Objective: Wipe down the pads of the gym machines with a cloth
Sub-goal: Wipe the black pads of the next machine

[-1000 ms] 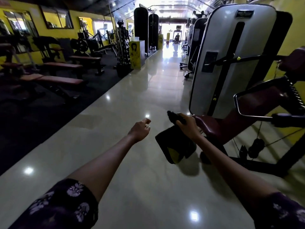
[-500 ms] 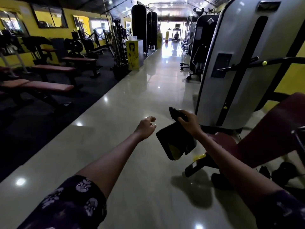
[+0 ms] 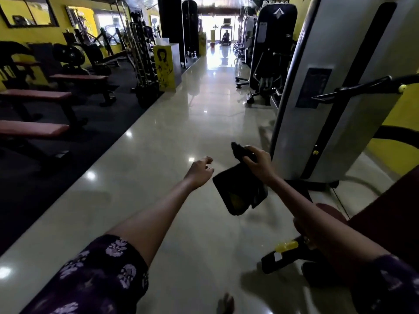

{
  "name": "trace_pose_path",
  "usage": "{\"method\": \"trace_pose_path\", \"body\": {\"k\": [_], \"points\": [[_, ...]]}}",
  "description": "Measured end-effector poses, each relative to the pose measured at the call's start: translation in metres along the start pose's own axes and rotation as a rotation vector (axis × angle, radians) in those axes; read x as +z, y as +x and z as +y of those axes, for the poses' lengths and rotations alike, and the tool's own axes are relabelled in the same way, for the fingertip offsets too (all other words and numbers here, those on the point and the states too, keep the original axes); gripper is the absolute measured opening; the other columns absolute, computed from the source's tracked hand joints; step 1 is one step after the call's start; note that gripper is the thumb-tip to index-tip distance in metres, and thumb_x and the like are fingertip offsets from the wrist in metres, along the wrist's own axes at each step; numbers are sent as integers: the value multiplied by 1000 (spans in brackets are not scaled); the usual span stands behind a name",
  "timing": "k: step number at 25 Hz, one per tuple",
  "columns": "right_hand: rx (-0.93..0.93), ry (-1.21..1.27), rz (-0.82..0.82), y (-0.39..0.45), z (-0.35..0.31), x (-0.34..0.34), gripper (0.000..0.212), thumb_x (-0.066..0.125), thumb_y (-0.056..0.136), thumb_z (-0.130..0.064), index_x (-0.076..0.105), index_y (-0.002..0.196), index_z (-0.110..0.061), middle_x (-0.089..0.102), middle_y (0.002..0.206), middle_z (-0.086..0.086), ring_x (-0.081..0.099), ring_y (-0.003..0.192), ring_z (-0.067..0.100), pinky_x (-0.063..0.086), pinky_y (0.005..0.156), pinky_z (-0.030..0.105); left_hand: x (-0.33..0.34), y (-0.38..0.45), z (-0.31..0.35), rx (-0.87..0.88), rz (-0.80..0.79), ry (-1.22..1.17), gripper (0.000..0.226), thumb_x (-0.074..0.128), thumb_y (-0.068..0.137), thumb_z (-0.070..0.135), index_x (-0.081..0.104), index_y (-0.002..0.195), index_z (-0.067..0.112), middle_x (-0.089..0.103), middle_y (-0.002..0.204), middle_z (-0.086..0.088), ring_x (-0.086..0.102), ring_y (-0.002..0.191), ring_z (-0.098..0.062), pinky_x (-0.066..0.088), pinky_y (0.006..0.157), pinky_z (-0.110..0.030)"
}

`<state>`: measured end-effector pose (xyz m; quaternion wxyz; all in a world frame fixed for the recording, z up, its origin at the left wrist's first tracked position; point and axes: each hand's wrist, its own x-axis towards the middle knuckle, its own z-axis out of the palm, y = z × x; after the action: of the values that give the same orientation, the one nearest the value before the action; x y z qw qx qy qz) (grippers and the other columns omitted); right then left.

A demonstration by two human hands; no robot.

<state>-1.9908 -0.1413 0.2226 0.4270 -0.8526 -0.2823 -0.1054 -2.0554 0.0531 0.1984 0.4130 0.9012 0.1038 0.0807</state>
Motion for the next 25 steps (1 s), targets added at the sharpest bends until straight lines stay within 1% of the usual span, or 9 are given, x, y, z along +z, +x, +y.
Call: {"method": "trace_pose_path", "body": {"k": [2,5,8,12,14,19,21,23,25], "points": [[-13,-5,-11,43,23,13,31,61,86,-3,63,117,-2,68,106,13,56,91,13,32,68,15,1,53,-9,4,-15,5,38,54,91,10,52,129,6,55,132,-10,55,115,-23,41,90,-25],[-3,-10,-13,118,63,30,30,61,85,-2,64,115,-2,69,104,14,61,92,19,33,69,17,3,142,-15,2,-21,16,40,54,91,8,51,131,4,55,133,-12,53,120,-22,38,91,-21],[16,-8,-28,195,98,41,29,61,85,-4,65,114,-3,69,102,13,62,91,20,36,71,19,0,225,-18,0,-45,33,44,54,91,9,47,135,5,52,136,-12,49,126,-22,37,97,-23],[29,-4,-1,293,139,64,27,61,85,-3,65,112,-1,69,101,14,59,88,16,35,70,19,5,325,-31,-36,-60,41,46,55,92,11,46,137,7,51,138,-11,48,127,-23,37,98,-24],[35,-6,-5,336,162,78,28,61,85,-2,65,113,-1,68,102,15,60,89,19,36,70,22,10,374,-40,-43,-61,54,46,56,92,11,46,136,7,51,138,-11,48,127,-23,36,100,-25],[72,1,36,453,225,111,28,61,85,-2,64,113,0,69,97,17,60,85,18,41,71,28,19,521,-59,-5,-89,86,45,56,91,11,48,135,5,51,138,-11,47,127,-24,34,99,-23],[108,-7,73,506,248,121,28,61,85,-1,65,113,0,69,97,17,61,85,21,40,70,27,19,589,-59,21,-110,93,44,55,91,10,48,135,5,52,137,-12,47,127,-23,33,97,-22],[145,-26,78,552,266,126,29,60,86,-2,64,114,-1,68,99,17,59,85,19,35,66,23,15,645,-55,36,-133,103,45,54,92,11,47,136,6,51,138,-11,47,127,-24,33,97,-22],[157,-36,75,603,289,134,29,60,86,-2,64,114,-1,67,101,17,59,87,20,37,68,23,12,707,-52,59,-141,101,45,54,92,11,47,136,7,50,138,-11,46,127,-24,34,98,-23]]}}
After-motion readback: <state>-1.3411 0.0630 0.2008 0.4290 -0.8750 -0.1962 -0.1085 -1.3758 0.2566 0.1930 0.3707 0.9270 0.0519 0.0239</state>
